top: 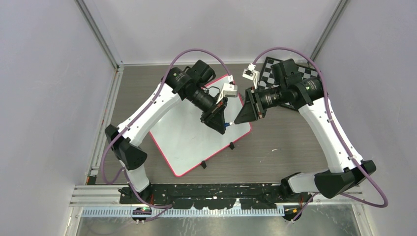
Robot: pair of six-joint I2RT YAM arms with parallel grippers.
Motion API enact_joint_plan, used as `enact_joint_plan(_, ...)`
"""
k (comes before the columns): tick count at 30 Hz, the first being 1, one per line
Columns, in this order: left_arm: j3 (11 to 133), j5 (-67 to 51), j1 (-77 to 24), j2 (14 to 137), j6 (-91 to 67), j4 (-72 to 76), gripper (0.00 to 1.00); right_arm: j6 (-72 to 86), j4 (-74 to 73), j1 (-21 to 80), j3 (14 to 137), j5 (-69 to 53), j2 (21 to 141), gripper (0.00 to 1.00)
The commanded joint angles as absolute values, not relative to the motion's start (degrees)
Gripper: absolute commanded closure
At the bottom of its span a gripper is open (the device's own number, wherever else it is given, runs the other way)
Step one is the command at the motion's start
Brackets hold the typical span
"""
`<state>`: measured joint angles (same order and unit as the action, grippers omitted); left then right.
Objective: Write a sentence on the whiteboard
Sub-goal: Open the whiteboard marker at the center of the board.
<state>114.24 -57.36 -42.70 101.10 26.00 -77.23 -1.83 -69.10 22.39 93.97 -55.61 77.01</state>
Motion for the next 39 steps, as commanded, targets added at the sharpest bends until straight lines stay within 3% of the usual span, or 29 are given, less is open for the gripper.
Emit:
enact_joint_plan(1, 116.53, -57.52, -42.98, 100.98, 26.52, -77.70, 1.00, -1.54, -68.92, 22.75, 95.81, -56.96, 76.82, 0.69)
enact_joint_plan(4, 116.77, -57.37, -42.98, 100.99, 25.15, -76.81, 1.00, -1.86, -69.10, 22.84, 95.42, -57.22, 76.58, 0.71)
enact_joint_plan(13, 117.08, -57.22, -42.98, 101.25, 23.76, -75.51, 1.00, -4.04, -70.79, 23.65, 95.34, -56.69, 76.73, 0.63)
enact_joint_plan(15, 116.93, -57.17, -42.98, 101.19, 23.77, -75.50, 1.00, -4.20, -70.86, 23.80, 95.52, -56.60, 76.81, 0.73)
enact_joint_plan(18, 116.78, -56.78, -42.93, 101.04, 23.77, -75.54, 1.00, -4.96, -71.44, 23.94, 96.07, -56.56, 76.99, 0.79)
enact_joint_plan(22, 115.30, -56.44, -42.89, 100.22, 23.90, -75.46, 1.00, -4.72, -71.94, 23.93, 97.22, -54.96, 77.58, 0.99)
enact_joint_plan(30, 106.75, -54.29, -42.00, 95.15, 26.26, -75.19, 1.00, -4.91, -73.02, 21.48, 102.37, -50.97, 78.33, 1.00)
enact_joint_plan(39, 99.43, -54.00, -38.64, 90.37, 27.61, -75.30, 1.00, -9.34, -78.40, 11.16, 109.59, -54.65, 80.94, 1.00)
